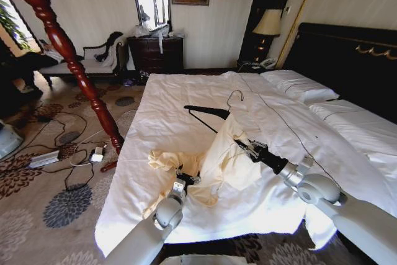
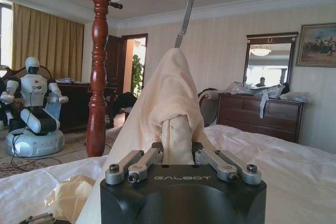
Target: Pick up the clothes from the bed and hang them on the clothes hanger.
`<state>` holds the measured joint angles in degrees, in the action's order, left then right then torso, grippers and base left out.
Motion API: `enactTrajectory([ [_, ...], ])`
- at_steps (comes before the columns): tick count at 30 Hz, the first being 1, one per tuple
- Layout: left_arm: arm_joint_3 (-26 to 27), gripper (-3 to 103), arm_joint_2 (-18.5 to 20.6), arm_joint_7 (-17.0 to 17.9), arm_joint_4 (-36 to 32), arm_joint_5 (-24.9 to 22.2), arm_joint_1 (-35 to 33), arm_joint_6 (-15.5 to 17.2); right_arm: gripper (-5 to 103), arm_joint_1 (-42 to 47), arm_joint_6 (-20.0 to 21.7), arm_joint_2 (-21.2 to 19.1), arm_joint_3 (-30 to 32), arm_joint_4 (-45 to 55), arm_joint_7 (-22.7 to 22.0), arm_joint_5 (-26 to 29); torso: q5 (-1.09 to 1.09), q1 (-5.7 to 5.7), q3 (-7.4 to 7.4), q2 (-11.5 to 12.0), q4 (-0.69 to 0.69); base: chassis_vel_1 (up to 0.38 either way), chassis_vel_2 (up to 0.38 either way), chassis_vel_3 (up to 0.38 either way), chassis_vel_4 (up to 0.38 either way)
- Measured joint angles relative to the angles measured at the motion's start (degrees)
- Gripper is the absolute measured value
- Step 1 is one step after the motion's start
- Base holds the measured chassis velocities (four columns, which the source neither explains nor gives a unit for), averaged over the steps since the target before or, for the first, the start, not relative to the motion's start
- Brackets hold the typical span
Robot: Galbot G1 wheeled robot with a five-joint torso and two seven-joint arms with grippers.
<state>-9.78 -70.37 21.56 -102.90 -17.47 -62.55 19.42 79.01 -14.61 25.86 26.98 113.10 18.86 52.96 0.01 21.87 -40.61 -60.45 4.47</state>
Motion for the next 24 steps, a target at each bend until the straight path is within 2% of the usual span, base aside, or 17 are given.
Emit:
enactTrajectory([
  [4,-0.2,94,-0.6,0.5,1.3,0.9,0.3,0.3,20,0.1,-0.1,0.0,0.1,0.1,0.1,0.0,0.0,0.0,0.0,0.0,0.0,0.0,0.0,0.0,0.0],
  [10,-0.1,92,1.3,1.0,-2.6,1.1,-0.6,1.0,20,0.1,-0.2,0.2,0.2,-0.2,0.3,-0.1,-0.01,0.0,0.0,0.0,0.0,0.0,0.0,0.0,0.0],
  [14,1.5,98,3.3,1.0,-5.4,3.3,-2.0,0.2,20,0.1,-0.4,0.3,0.2,-0.6,0.4,-0.1,-0.01,0.0,0.0,0.0,0.0,0.0,0.0,0.0,0.0],
  [18,2.5,100,4.5,0.5,-6.2,4.2,-2.6,-0.9,20,0.0,-0.5,0.3,0.2,-0.9,0.8,-0.1,-0.01,0.0,0.0,0.0,-0.01,0.0,0.0,0.0,0.0],
  [23,2.0,100,4.0,-0.2,-4.2,4.9,-1.7,-1.8,20,-0.2,-0.6,0.5,0.0,-1.2,1.1,-0.1,-0.01,0.0,0.0,0.0,0.0,0.0,0.0,0.0,0.0],
  [24,1.4,96,3.0,-0.4,-2.8,5.7,-1.2,-1.8,20,-0.2,-0.6,0.5,-0.1,-1.2,1.1,-0.1,-0.01,0.0,0.0,0.0,0.0,0.0,0.0,0.0,0.0],
])
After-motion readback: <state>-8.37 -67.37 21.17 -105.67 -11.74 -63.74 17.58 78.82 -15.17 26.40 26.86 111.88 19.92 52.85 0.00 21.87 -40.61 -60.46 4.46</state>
